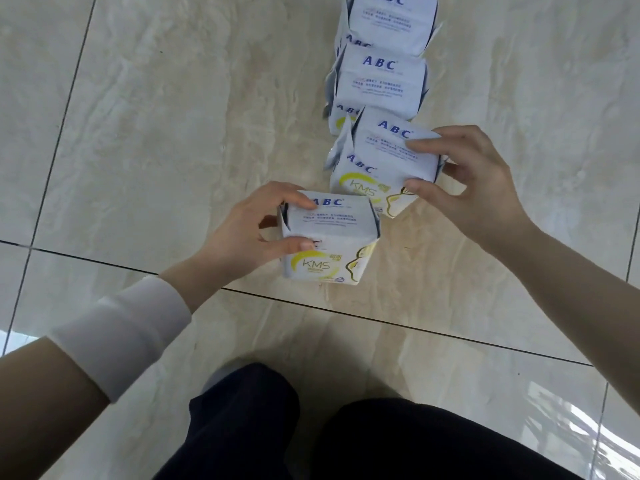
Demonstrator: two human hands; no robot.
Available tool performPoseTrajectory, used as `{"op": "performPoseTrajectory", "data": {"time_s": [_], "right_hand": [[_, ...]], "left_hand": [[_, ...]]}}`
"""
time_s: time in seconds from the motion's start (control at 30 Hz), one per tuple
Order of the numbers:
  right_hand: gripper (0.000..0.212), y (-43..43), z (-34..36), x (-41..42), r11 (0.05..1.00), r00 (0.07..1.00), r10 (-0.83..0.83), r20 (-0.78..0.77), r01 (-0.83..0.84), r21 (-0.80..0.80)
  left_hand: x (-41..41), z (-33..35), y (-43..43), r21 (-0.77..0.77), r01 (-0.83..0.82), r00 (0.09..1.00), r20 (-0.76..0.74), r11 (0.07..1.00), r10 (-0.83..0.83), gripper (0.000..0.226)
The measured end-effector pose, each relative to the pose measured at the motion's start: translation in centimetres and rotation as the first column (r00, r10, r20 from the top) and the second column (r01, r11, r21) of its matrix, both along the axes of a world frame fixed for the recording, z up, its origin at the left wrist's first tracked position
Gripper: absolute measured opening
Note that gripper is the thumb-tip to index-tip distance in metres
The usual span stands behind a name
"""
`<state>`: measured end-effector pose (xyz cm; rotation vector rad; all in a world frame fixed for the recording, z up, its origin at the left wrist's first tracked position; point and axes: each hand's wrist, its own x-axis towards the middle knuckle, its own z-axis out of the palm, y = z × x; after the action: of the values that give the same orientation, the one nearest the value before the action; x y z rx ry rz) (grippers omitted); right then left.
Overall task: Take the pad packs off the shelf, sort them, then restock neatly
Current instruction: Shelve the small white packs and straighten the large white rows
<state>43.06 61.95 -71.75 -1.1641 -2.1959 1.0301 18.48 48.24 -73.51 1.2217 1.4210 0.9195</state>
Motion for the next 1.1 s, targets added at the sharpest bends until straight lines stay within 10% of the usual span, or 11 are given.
{"op": "performPoseTrajectory", "data": {"time_s": [0.43, 0.77, 1.1], "right_hand": [[0.032, -2.7, 25.6, -0.8, 0.936, 0.973, -0.232, 0.009, 0.226, -0.269], [0.02, -3.8, 58.6, 3.5, 0.877, 0.904, -0.427, 0.023, 0.42, -0.233], [0.016, -3.1, 75.2, 5.7, 0.889, 0.89, -0.453, -0.06, 0.445, -0.111]], "left_hand": [[0.9, 26.4, -2.5, -0.18, -0.09, 0.981, 0.155, 0.979, 0.119, 0.018], [4.6, 58.8, -0.9, -0.147, -0.176, 0.969, 0.147, 0.973, 0.198, 0.021], [6.8, 75.9, 0.3, 0.002, -0.23, 0.96, 0.165, 0.973, 0.227, 0.013]]}}
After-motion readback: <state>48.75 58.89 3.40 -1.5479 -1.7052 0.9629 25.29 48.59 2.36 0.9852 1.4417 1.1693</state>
